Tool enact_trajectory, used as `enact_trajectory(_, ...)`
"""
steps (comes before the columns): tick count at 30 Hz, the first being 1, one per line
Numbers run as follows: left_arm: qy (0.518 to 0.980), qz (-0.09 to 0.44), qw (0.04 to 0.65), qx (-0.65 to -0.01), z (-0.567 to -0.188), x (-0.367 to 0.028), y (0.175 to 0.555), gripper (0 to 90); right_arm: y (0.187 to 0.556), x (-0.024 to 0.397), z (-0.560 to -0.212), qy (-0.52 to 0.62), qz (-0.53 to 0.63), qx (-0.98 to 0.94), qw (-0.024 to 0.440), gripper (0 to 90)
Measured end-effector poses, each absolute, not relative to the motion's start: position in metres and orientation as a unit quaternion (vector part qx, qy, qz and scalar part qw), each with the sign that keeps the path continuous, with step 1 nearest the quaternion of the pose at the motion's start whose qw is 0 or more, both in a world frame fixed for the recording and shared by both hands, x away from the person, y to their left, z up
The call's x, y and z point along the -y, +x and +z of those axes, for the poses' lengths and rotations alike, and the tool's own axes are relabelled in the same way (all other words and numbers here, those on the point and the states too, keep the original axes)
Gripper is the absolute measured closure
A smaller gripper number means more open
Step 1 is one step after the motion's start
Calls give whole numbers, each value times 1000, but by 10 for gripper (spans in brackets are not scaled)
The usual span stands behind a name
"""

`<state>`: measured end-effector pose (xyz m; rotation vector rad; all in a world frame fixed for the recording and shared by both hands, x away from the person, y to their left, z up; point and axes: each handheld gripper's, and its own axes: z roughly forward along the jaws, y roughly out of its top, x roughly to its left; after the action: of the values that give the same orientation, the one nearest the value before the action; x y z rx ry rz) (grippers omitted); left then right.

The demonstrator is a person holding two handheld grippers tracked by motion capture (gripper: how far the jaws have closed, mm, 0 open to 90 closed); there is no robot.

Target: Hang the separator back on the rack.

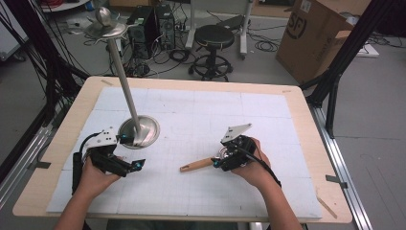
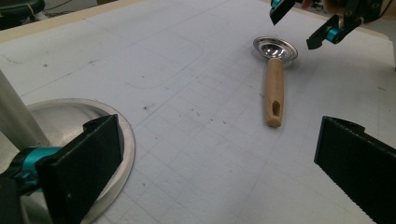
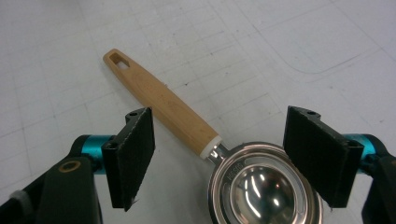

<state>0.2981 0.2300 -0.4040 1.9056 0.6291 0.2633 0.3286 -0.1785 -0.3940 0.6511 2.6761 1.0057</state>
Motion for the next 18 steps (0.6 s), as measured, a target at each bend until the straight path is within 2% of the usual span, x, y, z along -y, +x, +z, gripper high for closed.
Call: enact_trajectory(18, 791, 111, 536, -271, -405, -242, 293, 17, 343, 159, -401, 185, 285, -938, 76, 312)
